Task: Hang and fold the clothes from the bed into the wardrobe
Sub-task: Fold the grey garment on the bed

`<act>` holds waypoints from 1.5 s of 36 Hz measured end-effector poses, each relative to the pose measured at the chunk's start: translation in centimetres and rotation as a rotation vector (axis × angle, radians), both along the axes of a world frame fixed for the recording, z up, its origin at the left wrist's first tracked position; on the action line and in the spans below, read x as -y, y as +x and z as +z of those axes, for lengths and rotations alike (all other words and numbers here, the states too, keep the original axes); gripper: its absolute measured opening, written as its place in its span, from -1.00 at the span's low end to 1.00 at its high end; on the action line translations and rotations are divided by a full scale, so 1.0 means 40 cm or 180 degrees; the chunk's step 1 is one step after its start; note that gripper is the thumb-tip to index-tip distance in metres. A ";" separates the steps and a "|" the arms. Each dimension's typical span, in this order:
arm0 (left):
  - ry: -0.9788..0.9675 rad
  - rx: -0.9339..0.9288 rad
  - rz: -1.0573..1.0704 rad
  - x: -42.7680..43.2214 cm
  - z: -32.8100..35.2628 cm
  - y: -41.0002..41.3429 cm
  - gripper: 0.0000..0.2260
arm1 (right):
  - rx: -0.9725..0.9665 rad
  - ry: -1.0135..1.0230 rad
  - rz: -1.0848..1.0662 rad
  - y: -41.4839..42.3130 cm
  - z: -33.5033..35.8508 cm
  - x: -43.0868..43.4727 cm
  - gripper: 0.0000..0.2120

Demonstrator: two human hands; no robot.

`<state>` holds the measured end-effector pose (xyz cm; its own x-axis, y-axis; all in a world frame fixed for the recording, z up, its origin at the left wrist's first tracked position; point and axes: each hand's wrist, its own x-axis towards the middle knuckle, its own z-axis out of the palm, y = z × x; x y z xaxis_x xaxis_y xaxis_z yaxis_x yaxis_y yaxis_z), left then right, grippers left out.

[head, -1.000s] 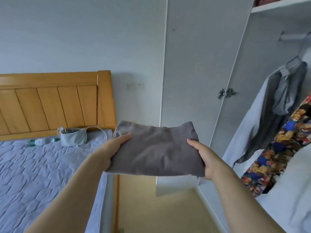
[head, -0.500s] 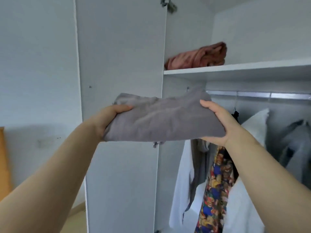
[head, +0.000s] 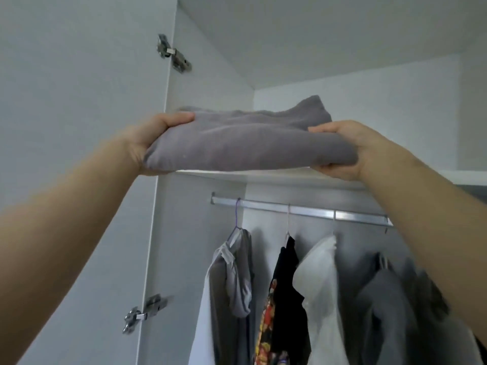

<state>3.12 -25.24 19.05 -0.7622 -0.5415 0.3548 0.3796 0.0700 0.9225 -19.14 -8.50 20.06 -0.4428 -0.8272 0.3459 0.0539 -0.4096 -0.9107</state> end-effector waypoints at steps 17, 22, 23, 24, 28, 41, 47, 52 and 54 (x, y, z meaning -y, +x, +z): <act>-0.0523 -0.0084 0.0511 0.123 0.044 -0.456 -0.71 | 0.0641 -0.0460 -0.2044 -0.214 0.060 0.001 -0.75; -0.1007 -0.0188 0.0863 0.149 0.049 -0.475 -0.85 | -0.0373 0.0179 -0.2018 -0.165 0.061 0.005 -0.90; -0.1124 -0.0225 0.0972 0.156 0.048 -0.478 -0.89 | -0.0621 0.0368 -0.2008 -0.152 0.057 -0.001 -0.87; -0.1241 -0.0275 0.1062 0.160 0.042 -0.479 -0.93 | -0.0876 0.0513 -0.2121 -0.143 0.053 -0.006 -0.84; -0.1464 -0.0536 0.1110 0.174 0.024 -0.500 -0.89 | -0.2158 0.0089 -0.3915 -0.170 0.050 -0.020 -0.85; -0.4469 -0.0068 0.1056 0.061 -0.013 -0.516 -0.73 | -0.4358 0.1261 -0.2951 -0.186 -0.025 -0.009 -0.84; -0.4622 0.0159 0.1655 0.036 0.000 -0.520 -0.78 | -0.4063 0.1138 -0.3023 -0.190 -0.019 -0.010 -0.77; -0.5112 0.0251 0.1690 -0.026 0.017 -0.550 -0.65 | -0.3611 0.0980 -0.3140 -0.199 -0.027 -0.024 -0.91; -0.4995 0.0478 0.1266 -0.030 0.010 -0.564 -0.68 | -0.3657 0.1102 -0.3119 -0.201 -0.027 -0.043 -0.87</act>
